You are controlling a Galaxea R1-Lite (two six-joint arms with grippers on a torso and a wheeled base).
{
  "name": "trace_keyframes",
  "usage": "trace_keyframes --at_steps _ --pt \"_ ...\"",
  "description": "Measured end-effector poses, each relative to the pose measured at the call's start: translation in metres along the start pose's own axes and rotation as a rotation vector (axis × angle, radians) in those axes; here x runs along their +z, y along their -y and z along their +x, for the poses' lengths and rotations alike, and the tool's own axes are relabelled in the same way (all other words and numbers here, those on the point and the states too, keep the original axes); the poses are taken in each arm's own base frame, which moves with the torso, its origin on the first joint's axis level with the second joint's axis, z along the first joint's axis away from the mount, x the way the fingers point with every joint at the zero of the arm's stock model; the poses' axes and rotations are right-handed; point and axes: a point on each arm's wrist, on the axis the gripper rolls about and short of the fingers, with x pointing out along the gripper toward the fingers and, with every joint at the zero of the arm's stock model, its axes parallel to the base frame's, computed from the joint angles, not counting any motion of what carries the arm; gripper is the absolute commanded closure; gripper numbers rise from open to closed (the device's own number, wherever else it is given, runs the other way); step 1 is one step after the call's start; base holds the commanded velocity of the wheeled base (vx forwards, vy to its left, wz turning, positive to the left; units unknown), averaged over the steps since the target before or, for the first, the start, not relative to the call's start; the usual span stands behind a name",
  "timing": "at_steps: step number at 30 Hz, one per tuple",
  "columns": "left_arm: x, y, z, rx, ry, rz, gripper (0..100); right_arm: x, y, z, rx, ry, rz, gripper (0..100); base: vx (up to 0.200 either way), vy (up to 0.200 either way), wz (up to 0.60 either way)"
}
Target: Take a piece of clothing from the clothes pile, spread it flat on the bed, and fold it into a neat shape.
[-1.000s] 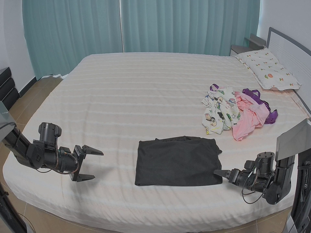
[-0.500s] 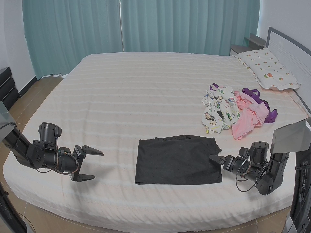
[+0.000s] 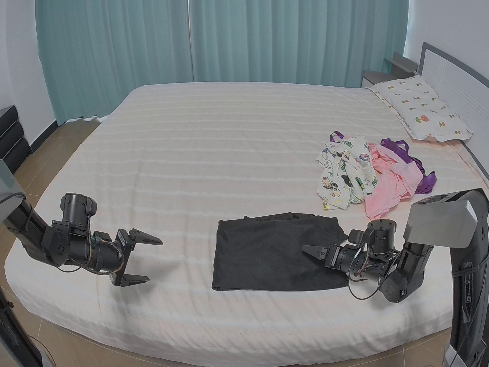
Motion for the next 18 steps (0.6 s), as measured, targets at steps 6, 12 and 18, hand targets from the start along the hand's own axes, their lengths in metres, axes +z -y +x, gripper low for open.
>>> trace_keyframes --at_steps 6,12,18 --pt "0.0001 0.0002 0.0000 0.000 0.000 0.000 0 -0.0030 0.0012 0.0066 0.009 -0.009 -0.005 100 0.000 0.000 0.00" --pt "0.0002 0.0003 0.0000 -0.001 0.000 0.001 0 -0.0066 0.0021 0.0082 0.015 -0.017 0.004 100 0.000 0.000 0.00" --pt "-0.0001 -0.0001 0.0000 0.000 0.000 0.000 0 -0.0096 0.0026 0.0031 0.004 -0.030 0.063 100 0.000 0.000 0.00"
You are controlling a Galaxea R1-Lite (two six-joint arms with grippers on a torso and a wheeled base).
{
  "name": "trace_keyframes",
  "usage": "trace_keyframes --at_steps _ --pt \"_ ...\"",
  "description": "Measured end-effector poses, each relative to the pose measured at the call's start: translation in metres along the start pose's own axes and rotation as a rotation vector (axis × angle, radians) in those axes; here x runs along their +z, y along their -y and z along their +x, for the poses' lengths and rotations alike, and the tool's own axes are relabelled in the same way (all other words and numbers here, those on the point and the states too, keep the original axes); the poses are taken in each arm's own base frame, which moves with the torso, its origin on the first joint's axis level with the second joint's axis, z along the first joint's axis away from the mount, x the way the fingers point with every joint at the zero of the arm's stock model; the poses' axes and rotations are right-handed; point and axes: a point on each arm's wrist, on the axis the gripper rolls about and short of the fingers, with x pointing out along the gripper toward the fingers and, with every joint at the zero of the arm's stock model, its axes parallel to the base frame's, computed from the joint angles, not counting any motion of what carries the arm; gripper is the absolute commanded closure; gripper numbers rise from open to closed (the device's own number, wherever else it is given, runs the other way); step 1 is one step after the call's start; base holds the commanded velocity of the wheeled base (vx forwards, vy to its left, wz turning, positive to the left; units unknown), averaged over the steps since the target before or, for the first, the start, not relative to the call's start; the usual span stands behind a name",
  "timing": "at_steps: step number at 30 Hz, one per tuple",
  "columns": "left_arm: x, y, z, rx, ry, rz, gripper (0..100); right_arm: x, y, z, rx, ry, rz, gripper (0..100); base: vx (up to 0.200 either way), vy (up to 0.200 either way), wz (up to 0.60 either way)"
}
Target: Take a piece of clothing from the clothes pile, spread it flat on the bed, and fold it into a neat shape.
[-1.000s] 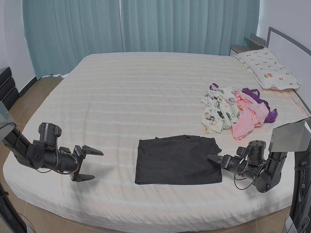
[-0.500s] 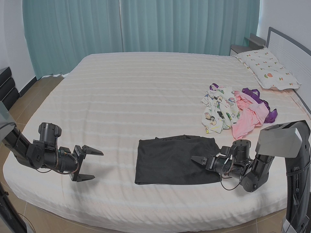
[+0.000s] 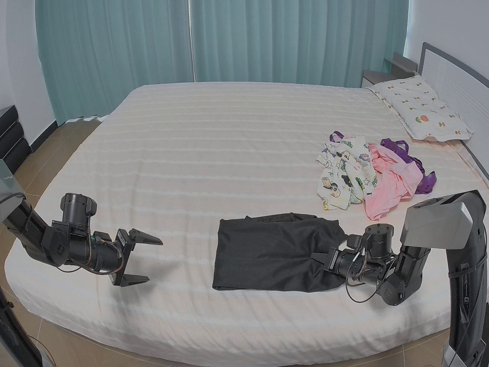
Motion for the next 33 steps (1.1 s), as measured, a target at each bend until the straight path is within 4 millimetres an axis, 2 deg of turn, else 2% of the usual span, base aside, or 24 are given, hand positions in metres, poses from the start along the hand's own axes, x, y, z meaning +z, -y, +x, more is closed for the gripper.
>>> trace_keyframes --at_steps 6,9,19,33 --pt "0.000 0.000 0.000 0.001 0.000 0.000 0 0.006 0.006 -0.007 -0.006 0.007 0.132 100 0.000 0.000 0.00" --pt "0.000 0.000 0.001 0.000 -0.002 0.002 0 0.009 0.011 -0.013 0.023 0.007 0.197 100 0.000 -0.200 0.00" --pt "-0.002 0.001 0.005 0.012 -0.003 0.009 0 0.006 0.014 -0.029 0.060 0.032 0.203 100 0.000 -0.200 0.00" --pt "-0.002 0.000 0.006 0.015 -0.006 0.008 0 0.006 0.006 -0.042 0.058 0.026 0.171 100 0.000 -0.200 0.00"
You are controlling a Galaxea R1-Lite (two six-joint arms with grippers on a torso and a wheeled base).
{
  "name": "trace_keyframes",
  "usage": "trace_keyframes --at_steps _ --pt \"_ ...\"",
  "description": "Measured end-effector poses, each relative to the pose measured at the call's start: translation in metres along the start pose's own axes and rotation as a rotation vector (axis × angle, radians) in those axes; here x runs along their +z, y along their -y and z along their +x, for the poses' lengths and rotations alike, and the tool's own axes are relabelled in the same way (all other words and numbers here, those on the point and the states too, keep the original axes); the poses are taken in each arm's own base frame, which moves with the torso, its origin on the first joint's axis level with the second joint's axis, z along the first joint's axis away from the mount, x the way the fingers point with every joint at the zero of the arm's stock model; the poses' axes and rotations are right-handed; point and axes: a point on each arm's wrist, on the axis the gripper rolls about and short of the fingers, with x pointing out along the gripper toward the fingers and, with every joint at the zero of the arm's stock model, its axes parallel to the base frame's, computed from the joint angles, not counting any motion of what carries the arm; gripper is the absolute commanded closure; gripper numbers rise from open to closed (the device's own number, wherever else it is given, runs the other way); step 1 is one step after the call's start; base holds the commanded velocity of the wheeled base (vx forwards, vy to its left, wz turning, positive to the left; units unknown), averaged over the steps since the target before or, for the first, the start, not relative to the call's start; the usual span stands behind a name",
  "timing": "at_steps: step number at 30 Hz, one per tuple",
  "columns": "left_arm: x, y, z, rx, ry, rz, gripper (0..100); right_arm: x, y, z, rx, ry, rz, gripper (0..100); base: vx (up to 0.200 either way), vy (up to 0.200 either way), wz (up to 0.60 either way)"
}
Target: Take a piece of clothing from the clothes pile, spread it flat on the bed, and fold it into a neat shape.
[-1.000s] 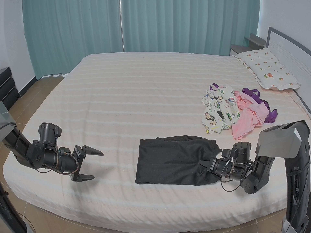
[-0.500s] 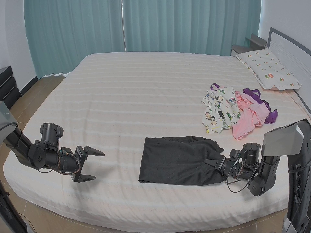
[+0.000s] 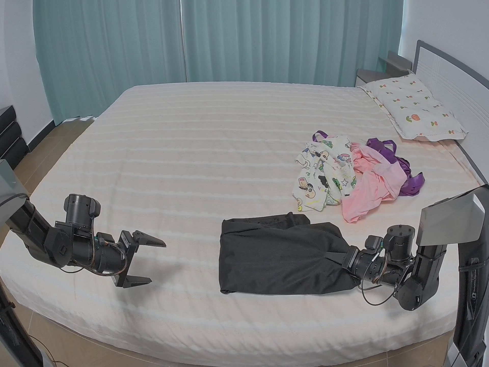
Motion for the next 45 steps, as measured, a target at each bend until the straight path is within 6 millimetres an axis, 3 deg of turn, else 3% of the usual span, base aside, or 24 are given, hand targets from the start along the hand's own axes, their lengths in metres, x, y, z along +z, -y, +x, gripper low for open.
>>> trace_keyframes --at_steps 45 --pt "0.000 0.000 0.000 0.000 -0.001 0.000 0 -0.014 -0.010 -0.006 0.005 -0.052 -0.057 100 0.000 -0.200 0.00"
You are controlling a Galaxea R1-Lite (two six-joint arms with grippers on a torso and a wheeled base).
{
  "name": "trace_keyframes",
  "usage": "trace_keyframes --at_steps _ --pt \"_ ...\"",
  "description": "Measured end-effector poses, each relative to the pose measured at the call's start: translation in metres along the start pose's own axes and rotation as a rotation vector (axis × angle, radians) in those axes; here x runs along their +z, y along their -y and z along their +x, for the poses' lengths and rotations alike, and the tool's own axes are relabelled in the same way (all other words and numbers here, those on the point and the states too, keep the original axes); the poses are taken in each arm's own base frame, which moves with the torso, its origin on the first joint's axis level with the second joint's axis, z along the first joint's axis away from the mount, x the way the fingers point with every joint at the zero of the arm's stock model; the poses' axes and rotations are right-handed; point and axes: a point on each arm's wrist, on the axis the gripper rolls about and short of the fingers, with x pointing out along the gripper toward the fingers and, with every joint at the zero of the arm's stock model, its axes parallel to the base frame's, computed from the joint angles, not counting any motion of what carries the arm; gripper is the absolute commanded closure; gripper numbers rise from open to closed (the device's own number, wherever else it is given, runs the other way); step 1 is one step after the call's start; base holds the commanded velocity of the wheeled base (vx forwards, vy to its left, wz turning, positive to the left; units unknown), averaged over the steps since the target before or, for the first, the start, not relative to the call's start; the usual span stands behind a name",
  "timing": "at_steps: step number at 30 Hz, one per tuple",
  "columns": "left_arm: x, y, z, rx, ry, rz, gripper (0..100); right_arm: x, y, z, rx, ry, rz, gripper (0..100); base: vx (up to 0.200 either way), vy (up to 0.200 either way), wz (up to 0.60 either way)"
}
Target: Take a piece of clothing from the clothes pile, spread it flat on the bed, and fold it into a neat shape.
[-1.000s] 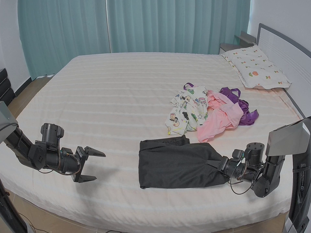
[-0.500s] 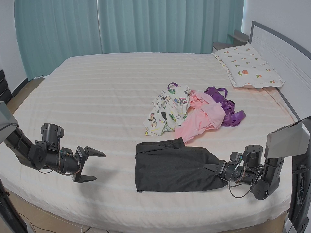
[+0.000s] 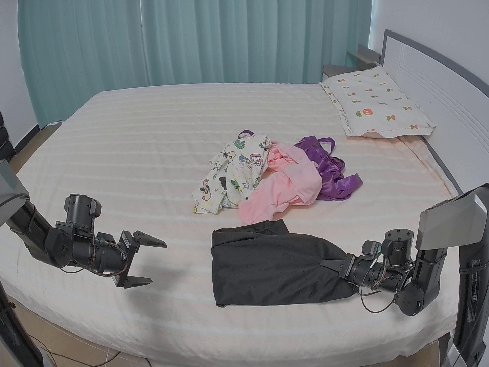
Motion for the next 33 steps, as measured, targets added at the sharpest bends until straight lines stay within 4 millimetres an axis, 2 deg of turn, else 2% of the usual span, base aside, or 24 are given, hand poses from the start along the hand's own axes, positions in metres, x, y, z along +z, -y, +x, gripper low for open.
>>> trace_keyframes --at_steps 5,6,14,23,33 --pt "0.001 0.001 0.000 0.001 0.006 0.001 0 -0.004 -0.002 0.000 -0.006 -0.009 -0.031 100 0.000 -0.200 0.00" --pt "0.001 0.000 0.000 0.004 0.011 0.001 0 -0.005 -0.002 -0.001 -0.008 -0.013 -0.031 0 0.000 -0.200 0.00" --pt "-0.002 0.000 0.003 0.028 0.026 0.006 0 -0.010 -0.004 -0.003 -0.008 -0.032 -0.067 0 0.000 0.000 0.00" --pt "-0.001 0.000 0.004 0.033 0.027 0.005 0 0.007 0.006 -0.008 -0.035 0.020 -0.051 0 0.000 0.000 0.00" --pt "-0.001 0.000 0.005 0.032 0.027 0.006 0 0.015 0.013 0.012 -0.017 0.052 0.053 0 0.000 0.000 0.00"
